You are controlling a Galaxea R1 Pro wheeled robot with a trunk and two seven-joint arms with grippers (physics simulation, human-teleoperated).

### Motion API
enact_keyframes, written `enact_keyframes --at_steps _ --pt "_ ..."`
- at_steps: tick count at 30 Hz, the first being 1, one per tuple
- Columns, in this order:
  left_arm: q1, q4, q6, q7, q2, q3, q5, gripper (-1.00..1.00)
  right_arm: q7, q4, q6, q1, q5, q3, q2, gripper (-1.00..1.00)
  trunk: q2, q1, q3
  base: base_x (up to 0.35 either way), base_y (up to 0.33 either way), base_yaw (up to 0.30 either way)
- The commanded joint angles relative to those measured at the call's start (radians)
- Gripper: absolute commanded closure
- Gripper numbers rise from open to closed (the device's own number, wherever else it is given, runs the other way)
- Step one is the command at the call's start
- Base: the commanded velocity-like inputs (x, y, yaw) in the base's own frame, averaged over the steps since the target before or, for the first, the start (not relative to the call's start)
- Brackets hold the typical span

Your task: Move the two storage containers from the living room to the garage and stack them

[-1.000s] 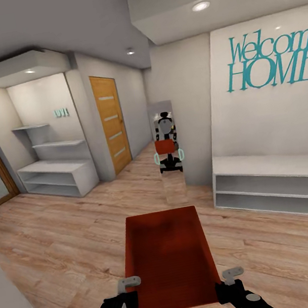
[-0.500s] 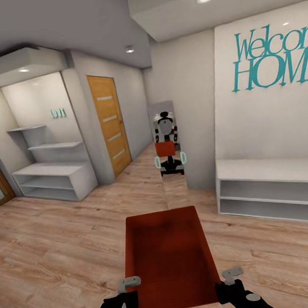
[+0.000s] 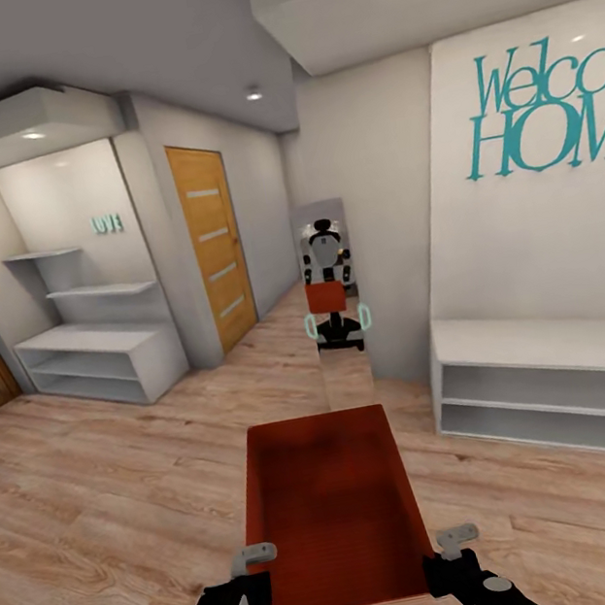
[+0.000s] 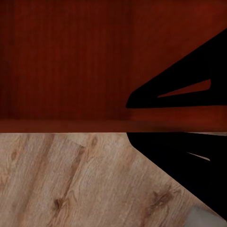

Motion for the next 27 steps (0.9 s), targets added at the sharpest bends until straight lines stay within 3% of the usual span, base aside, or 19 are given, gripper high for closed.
enact_keyframes --at_steps 1,27 --pt "-0.001 -0.003 0.007 0.005 -0.003 0.019 -0.018 1.0 0.0 0.002 -0.004 0.001 0.003 0.028 0.0 1.0 -0.001 0.001 0.0 0.326 0.0 0.0" --pt "-0.001 -0.003 0.007 0.005 -0.001 0.02 -0.018 1.0 0.0 0.002 -0.004 0.001 0.003 0.028 0.0 1.0 -0.001 0.001 0.0 0.326 0.07 0.0"
